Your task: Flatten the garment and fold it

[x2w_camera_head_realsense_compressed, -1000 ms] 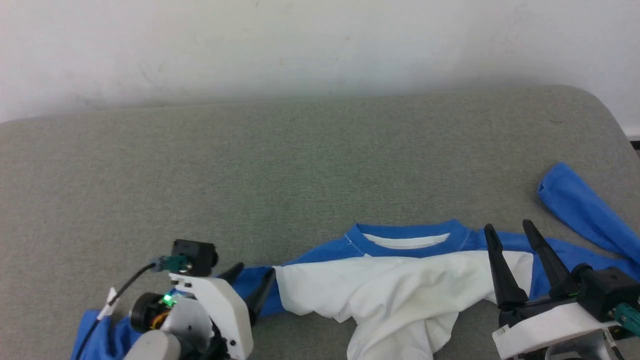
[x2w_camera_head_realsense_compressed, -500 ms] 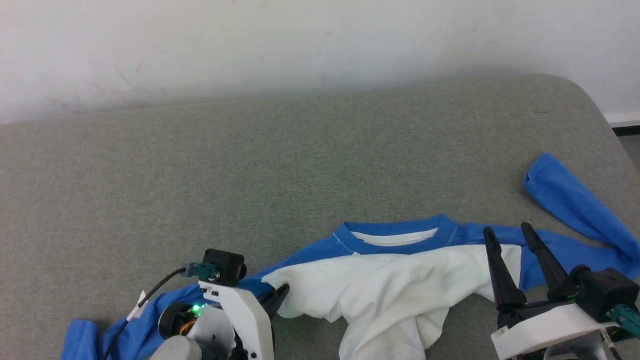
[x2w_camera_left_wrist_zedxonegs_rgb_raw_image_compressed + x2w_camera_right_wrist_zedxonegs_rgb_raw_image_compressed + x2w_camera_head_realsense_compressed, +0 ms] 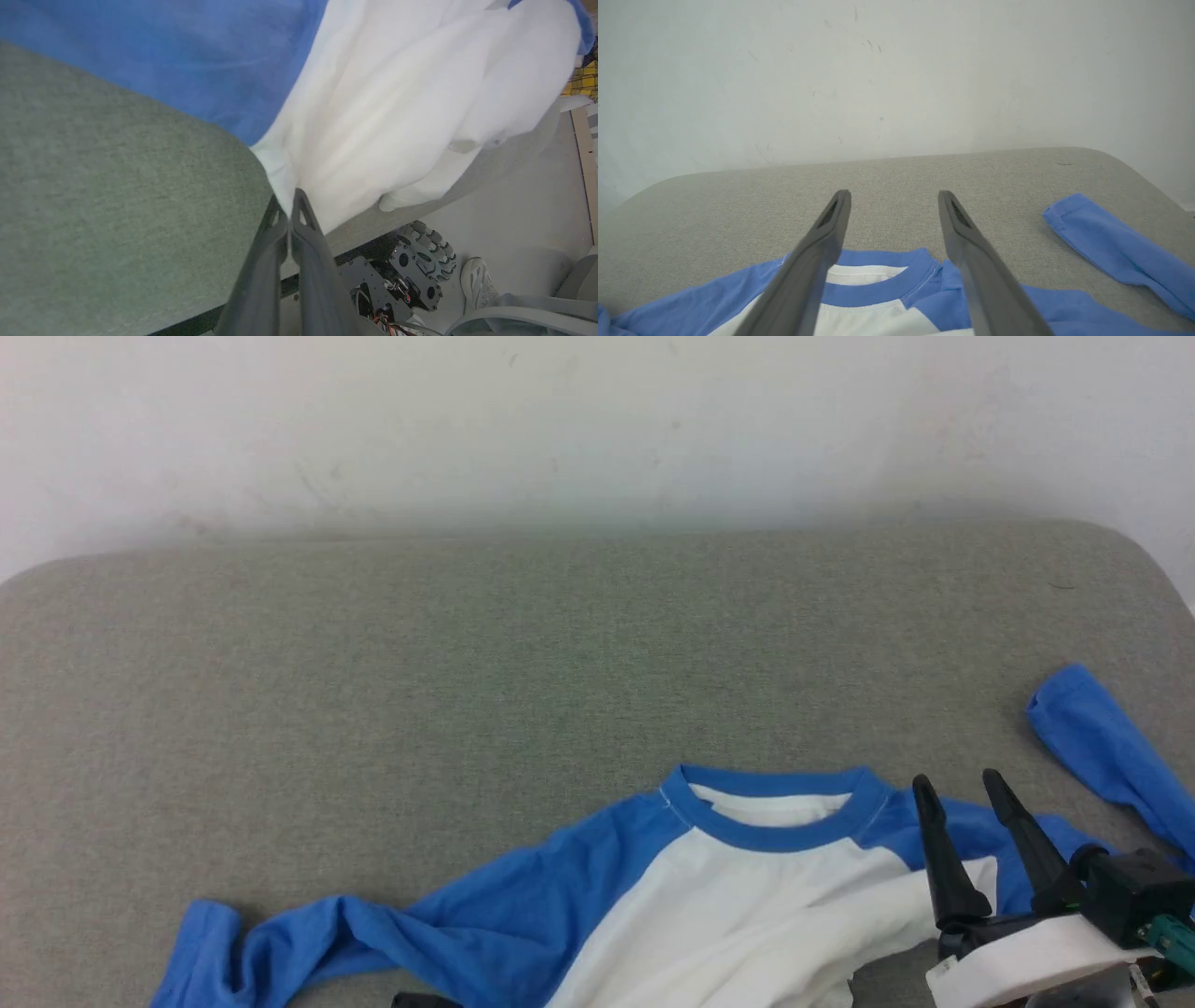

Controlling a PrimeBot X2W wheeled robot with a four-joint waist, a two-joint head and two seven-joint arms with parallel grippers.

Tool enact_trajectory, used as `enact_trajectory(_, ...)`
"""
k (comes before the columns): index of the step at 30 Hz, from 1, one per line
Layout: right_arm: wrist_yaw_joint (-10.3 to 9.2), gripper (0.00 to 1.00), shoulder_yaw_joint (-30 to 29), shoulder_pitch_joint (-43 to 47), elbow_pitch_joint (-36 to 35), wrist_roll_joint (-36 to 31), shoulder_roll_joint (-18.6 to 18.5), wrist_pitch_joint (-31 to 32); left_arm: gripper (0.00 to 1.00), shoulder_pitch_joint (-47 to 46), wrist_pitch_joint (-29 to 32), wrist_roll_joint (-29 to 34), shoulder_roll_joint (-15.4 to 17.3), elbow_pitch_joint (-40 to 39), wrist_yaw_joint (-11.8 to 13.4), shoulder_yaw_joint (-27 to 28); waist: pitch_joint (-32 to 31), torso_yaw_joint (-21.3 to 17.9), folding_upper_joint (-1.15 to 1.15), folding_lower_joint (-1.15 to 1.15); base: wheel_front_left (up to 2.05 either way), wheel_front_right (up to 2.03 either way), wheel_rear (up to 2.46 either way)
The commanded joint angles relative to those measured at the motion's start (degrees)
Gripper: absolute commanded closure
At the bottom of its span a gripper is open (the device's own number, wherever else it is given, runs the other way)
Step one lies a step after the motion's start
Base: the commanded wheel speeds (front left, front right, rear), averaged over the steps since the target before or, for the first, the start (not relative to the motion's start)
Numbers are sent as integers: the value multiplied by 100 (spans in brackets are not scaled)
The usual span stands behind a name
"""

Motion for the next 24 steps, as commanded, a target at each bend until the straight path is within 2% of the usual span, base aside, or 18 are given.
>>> enact_trajectory(1, -4, 0, -13, 58, -4, -20, 9, 13, 100, 82, -13, -54, -18, 62, 50, 4, -34, 80, 0, 1, 0, 0, 0)
enact_trajectory(5, -4, 0, -3, 117, -10, -43, 9, 42, 100, 292, 63, -281, -107, 285, 59, -15, -95, 118, 0, 1, 0, 0, 0)
enact_trajectory(6, -4, 0, -5, 138, -15, -47, 9, 48, 11, 322, 10, -299, -120, 293, 75, 18, -109, 122, 0, 1, 0, 0, 0)
enact_trajectory(7, -4, 0, -14, 162, -20, -50, 9, 53, 0, 338, -68, -294, -129, 289, 105, 62, -132, 127, 0, 1, 0, 0, 0)
enact_trajectory(11, -4, 0, -109, 265, -68, -54, 9, 74, 0, 293, -396, -219, -81, 30, 212, 306, -216, 163, 0, 1, 0, 0, 0)
enact_trajectory(18, -4, 0, -169, 346, -178, -77, 9, 133, 0, -124, -788, 90, 239, -710, 409, 836, -285, 134, 0, 1, 0, 0, 0)
enact_trajectory(21, -4, 0, -132, 310, -234, -103, 9, 169, 0, -477, -965, 372, 345, -720, 398, 881, -245, 51, 0, 1, 0, 0, 0)
enact_trajectory(24, -4, 0, -112, 257, -306, -155, 9, 198, 0, -934, -1108, 705, 387, -520, 274, 719, -153, -33, 0, 1, 0, 0, 0)
